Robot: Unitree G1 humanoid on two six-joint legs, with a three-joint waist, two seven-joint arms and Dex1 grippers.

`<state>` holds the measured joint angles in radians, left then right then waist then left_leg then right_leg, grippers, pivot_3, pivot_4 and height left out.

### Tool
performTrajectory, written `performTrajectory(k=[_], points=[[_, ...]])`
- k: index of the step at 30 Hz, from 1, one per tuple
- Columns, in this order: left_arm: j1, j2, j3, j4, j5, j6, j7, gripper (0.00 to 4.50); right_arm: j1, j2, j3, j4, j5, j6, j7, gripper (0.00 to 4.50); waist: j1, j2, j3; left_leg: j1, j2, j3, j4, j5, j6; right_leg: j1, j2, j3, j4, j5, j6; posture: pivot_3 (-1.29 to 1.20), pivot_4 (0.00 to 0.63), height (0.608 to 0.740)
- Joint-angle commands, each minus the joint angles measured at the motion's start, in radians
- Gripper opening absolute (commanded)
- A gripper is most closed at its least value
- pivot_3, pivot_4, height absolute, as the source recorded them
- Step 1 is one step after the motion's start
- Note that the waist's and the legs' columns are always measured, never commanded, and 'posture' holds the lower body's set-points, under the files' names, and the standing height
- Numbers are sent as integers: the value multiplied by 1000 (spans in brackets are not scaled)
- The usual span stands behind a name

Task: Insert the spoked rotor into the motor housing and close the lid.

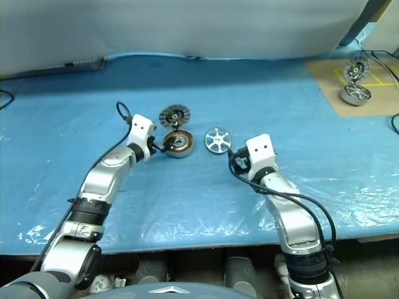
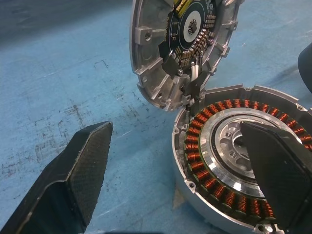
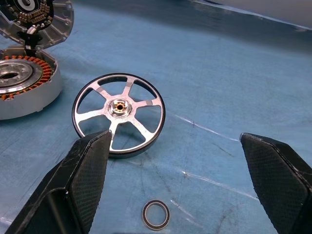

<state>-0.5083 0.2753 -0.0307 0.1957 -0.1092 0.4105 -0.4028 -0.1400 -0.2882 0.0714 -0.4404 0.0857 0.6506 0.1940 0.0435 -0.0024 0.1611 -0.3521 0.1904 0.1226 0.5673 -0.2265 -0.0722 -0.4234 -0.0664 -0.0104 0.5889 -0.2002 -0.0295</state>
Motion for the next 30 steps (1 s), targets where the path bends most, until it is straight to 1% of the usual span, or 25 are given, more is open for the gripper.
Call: performTrajectory(k=[1, 7, 10, 17, 21, 24, 26, 28, 30], points=[[-11, 2, 2, -29, 7, -14, 5, 4440, 1, -6, -6, -22, 19, -14, 32, 4500, 0, 0, 0, 0, 0, 0, 0, 0, 0, 0, 0, 0, 0, 0, 0, 0, 150, 740], [-10, 2, 3, -33, 7, -12, 8, 4440, -4, -11, -5, -3, -22, -103, 31, 4500, 0, 0, 0, 0, 0, 0, 0, 0, 0, 0, 0, 0, 0, 0, 0, 0, 150, 740], [-9, 1, 3, -36, 7, -11, 10, 4440, -3, 9, -12, 7, -34, -127, 9, 4500, 0, 0, 0, 0, 0, 0, 0, 0, 0, 0, 0, 0, 0, 0, 0, 0, 150, 740], [-8, -1, 4, -42, 7, -9, 14, 4440, 0, -19, 8, 16, -27, -145, 72, 4500, 0, 0, 0, 0, 0, 0, 0, 0, 0, 0, 0, 0, 0, 0, 0, 0, 150, 740], [-6, -2, 4, -45, 7, -8, 16, 4440, -7, -17, 3, 24, -56, -170, 52, 4500, 0, 0, 0, 0, 0, 0, 0, 0, 0, 0, 0, 0, 0, 0, 0, 0, 150, 740], [-8, -3, 2, -39, 7, -11, 17, 4440, -4, -3, -12, 20, -33, -142, 57, 4500, 0, 0, 0, 0, 0, 0, 0, 0, 0, 0, 0, 0, 0, 0, 0, 0, 150, 740], [-8, -4, 0, -37, 7, -12, 15, 4440, 4, 5, -15, 21, -60, -195, 28, 4500, 0, 0, 0, 0, 0, 0, 0, 0, 0, 0, 0, 0, 0, 0, 0, 0, 150, 740], [-9, -3, -1, -37, 7, -11, 13, 4440, 13, 20, -20, 17, -76, -206, -3, 4500, 0, 0, 0, 0, 0, 0, 0, 0, 0, 0, 0, 0, 0, 0, 0, 0, 150, 740], [-10, -2, -1, -35, 8, -11, 12, 4440, 17, 49, -32, 6, -62, -144, -26, 4500, 0, 0, 0, 0, 0, 0, 0, 0, 0, 0, 0, 0, 0, 0, 0, 0, 150, 740]])
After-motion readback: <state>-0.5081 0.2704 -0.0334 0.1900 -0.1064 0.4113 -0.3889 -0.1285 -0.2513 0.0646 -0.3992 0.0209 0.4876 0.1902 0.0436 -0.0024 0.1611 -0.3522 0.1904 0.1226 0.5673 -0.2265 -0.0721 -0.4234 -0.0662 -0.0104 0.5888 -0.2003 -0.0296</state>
